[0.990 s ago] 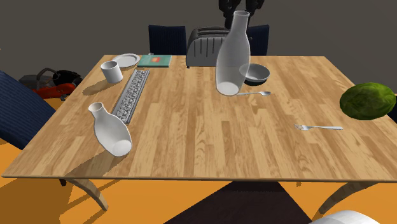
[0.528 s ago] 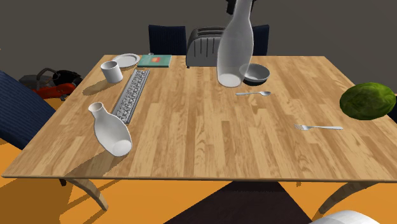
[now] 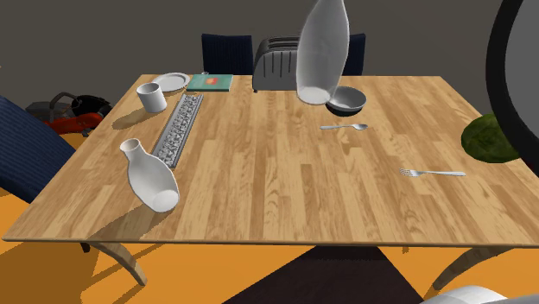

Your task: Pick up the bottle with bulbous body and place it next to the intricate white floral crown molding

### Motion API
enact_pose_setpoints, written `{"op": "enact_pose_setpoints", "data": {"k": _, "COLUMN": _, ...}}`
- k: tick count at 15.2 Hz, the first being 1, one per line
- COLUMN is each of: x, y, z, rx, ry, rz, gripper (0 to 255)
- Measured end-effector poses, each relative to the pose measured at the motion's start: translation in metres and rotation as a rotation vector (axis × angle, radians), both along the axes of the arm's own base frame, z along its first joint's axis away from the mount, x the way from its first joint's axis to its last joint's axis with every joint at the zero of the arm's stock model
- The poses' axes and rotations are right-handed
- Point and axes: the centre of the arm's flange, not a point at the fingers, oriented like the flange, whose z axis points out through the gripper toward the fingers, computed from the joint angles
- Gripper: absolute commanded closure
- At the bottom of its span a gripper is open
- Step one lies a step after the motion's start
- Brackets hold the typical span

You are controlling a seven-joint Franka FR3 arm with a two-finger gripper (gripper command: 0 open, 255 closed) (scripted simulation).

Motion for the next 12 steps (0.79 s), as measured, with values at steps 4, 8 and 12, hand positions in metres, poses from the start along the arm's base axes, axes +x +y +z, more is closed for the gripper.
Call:
{"op": "enact_pose_setpoints", "data": {"k": 4, "x": 0.013, "y": 0.016, "z": -0.007, "rx": 0.000, "ry": 0.001, "rz": 0.000, "gripper": 255}}
{"op": "enact_pose_setpoints", "data": {"k": 8, "x": 0.039, "y": 0.050, "z": -0.038, "rx": 0.000, "ry": 0.001, "rz": 0.001, "gripper": 255}}
{"op": "enact_pose_setpoints", "data": {"k": 12, "x": 0.064, "y": 0.083, "z": -0.069, "rx": 0.000, "ry": 0.002, "rz": 0.001, "gripper": 255}}
